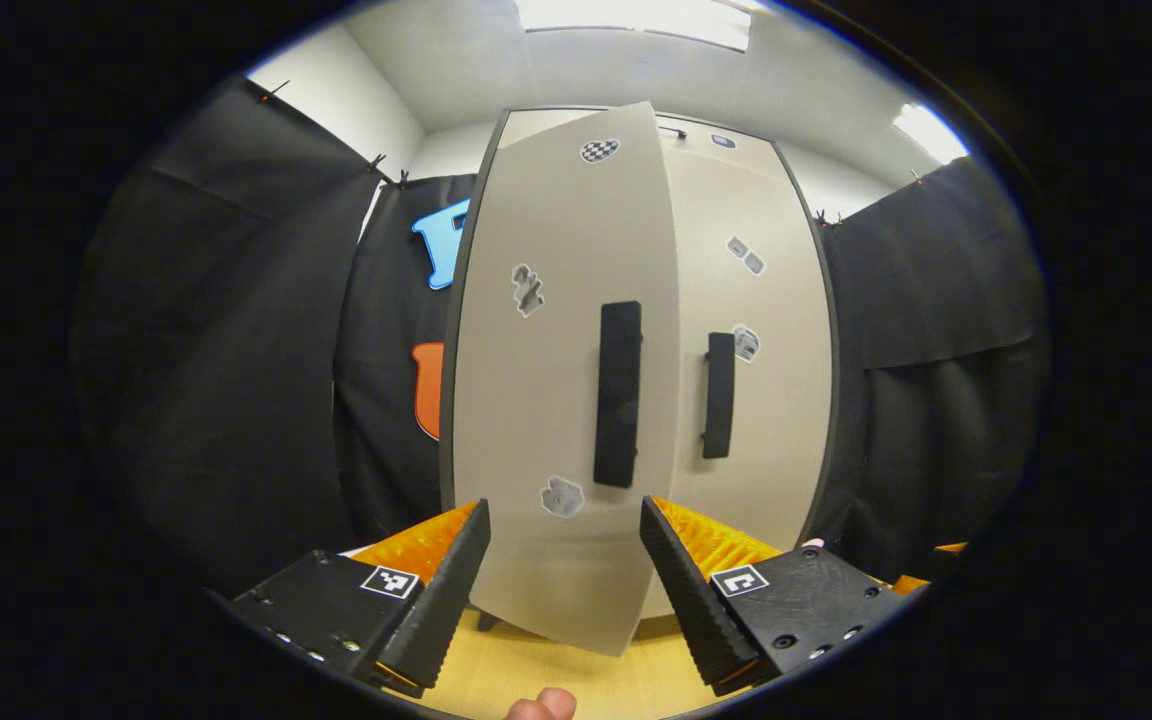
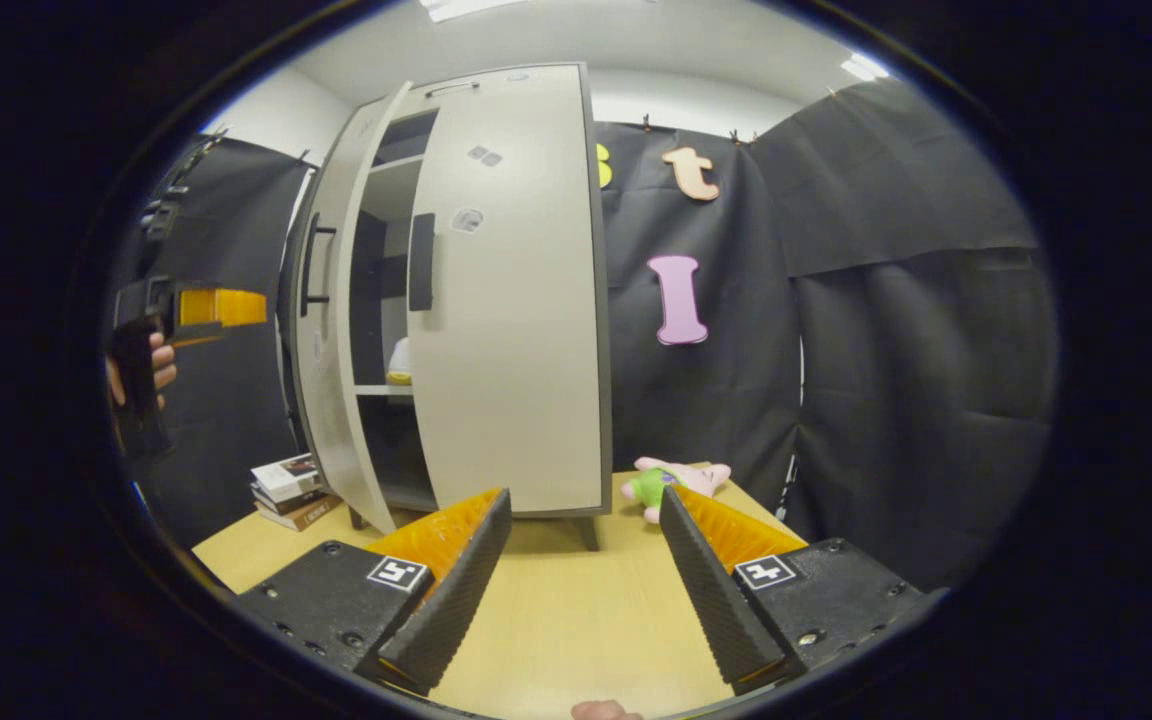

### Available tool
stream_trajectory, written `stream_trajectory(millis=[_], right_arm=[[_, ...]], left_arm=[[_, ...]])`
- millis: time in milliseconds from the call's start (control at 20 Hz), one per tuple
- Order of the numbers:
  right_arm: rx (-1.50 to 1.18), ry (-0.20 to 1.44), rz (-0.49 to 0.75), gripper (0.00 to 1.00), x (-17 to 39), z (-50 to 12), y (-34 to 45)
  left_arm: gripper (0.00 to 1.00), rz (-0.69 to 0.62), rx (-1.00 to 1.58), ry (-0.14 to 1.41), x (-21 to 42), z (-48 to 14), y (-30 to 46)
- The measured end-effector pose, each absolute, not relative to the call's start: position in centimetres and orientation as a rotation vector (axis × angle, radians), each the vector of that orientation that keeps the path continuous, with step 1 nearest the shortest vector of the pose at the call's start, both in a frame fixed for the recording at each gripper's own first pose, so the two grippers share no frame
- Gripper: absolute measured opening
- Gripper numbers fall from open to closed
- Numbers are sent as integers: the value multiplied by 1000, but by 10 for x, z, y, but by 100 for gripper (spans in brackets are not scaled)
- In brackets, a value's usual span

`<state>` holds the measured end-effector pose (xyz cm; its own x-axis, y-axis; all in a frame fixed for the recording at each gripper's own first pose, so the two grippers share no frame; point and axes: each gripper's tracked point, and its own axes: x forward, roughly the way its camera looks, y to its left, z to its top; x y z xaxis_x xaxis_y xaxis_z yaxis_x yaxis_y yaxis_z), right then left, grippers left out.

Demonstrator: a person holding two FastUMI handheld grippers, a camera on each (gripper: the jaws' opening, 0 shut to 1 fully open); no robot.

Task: Grab one shoe with the right hand and put it into the shoe cabinet, grab the other shoe with the left hand and put it into the shoe cabinet; then close the right door with the right hand and the left door with the left hand.

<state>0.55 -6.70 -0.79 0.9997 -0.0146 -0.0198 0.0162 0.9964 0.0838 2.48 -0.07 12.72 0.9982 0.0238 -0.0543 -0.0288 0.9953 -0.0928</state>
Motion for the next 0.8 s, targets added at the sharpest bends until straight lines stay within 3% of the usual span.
stream_trajectory(millis=[200, 750, 800], right_arm=[[91, -9, 15, 96, -1, 2, -50], [68, -1, 87, 94, -18, -4, -15], [67, 3, 89, 97, -18, -5, -14]], left_arm=[[92, -19, -173, 110, -5, 94, -28], [92, 6, -47, 114, -69, 43, -34], [92, 5, -42, 111, -70, 44, -34]])
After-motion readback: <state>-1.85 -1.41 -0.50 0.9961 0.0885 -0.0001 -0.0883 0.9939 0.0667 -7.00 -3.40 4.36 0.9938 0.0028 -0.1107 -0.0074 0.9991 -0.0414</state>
